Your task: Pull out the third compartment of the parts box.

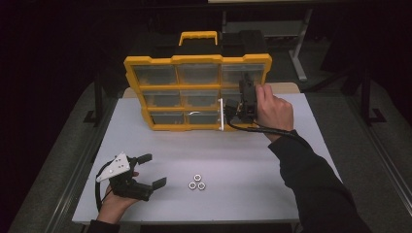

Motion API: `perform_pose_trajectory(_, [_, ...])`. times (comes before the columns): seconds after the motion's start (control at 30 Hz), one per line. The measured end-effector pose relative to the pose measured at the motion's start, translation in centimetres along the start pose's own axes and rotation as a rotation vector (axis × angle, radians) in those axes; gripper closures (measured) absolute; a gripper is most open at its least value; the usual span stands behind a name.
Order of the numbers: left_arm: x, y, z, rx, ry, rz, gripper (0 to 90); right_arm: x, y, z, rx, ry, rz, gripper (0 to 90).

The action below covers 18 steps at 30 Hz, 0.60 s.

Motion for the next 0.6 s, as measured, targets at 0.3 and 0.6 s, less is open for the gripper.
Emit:
perform_pose_trajectory(0.3, [0.0,0.0,0.0,0.001,-0.001,0.001,0.0,0.0,-0.2,-0.4,0.018,0.004,-0.001,56.1])
perform_pose_trajectory(0.6, [0.0,0.0,0.0,0.001,-0.006,0.001,0.0,-0.3,-0.6,-1.1,0.039,0.01,0.001,61.1])
Point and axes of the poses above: each handheld gripper's, and its own axes: y roughly backward along the jaws, x roughly out of its underside, z roughly to its left, the point moved 7 cm from there along -y, roughly forward along the jaws, and after that the axes turned 9 degrees about z, right-handed, at the moved point
